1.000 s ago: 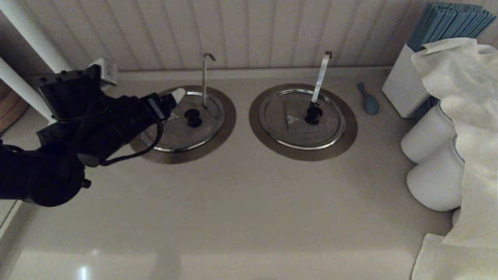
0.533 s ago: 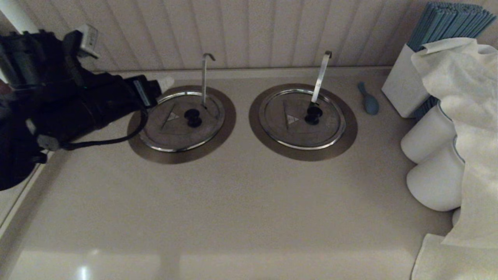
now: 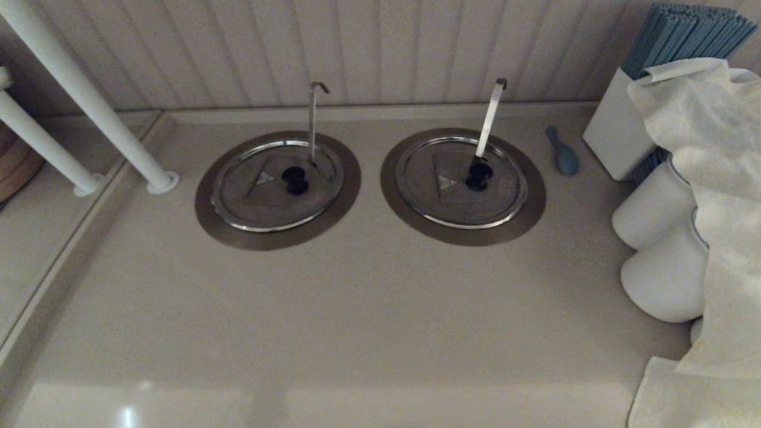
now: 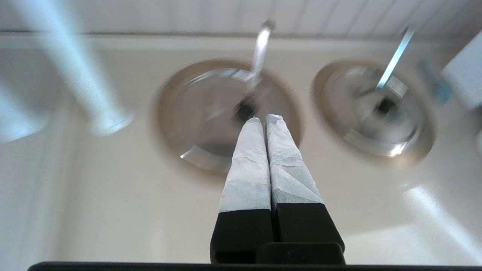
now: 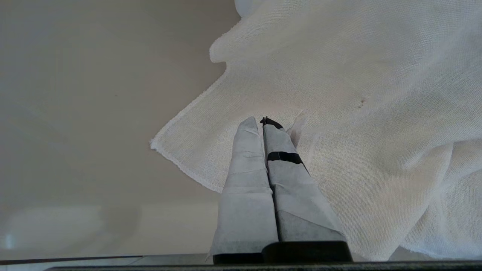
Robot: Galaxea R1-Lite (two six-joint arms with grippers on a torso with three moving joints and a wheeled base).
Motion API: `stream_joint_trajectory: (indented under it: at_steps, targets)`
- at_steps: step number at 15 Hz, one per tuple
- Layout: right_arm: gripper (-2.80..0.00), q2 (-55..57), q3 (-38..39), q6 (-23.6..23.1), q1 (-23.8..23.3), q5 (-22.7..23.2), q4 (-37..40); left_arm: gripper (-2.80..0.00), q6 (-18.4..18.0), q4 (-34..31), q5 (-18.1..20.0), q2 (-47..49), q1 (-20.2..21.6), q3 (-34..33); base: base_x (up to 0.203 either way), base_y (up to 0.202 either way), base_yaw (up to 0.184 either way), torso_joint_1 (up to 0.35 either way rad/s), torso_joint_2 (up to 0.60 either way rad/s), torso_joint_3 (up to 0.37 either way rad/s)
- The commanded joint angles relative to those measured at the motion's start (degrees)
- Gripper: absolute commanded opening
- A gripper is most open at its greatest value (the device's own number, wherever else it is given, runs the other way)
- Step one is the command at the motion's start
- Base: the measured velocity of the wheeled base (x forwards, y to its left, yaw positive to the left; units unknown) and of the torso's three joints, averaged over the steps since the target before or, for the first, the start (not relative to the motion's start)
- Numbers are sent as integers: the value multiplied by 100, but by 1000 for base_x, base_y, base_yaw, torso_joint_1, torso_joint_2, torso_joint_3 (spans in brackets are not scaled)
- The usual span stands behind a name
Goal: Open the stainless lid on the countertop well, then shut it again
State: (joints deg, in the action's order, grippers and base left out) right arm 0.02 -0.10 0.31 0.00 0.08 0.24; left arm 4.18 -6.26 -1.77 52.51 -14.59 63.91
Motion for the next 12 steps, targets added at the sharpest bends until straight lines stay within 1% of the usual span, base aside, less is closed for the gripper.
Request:
stream_joint_trajectory:
  at_steps: [1,3,4,5,7,9,10,11,12]
  targets:
    - [-280,-2,9,4,8,2,2,-280,-262,-1010,-192,-1696,64,-172,0,0,0,0,0,0]
    - [-280,-2,1,4,0,1,2,-280,-520,-2065,-522,-2736,452,-487,0,0,0,0,0,0]
    - [-280,4,1,4,0,1,2,-280,-611,-2370,-640,-3197,719,-733,0,0,0,0,0,0]
    - [-280,-2,1,-5,0,1,2,-280,-687,-2560,-726,-3596,973,-979,0,0,0,0,0,0]
    - [-280,-2,1,4,0,10,2,-280,-889,-2760,-827,-4357,1302,-1558,0,0,0,0,0,0]
    - [-280,-1,1,2,0,3,2,-280,-1202,-2703,-815,-5050,1397,-2375,0,0,0,0,0,0]
    - [-280,4,1,4,0,1,2,-280,-1238,-2455,-812,-5186,1413,-3028,0,0,0,0,0,0]
    - [-280,-1,1,4,0,1,2,-280,-1166,-1968,-804,-5202,1425,-3776,0,0,0,0,0,0]
    - [-280,6,1,-3,0,1,2,-280,-1144,-1346,-789,-5212,1433,-4548,0,0,0,0,0,0]
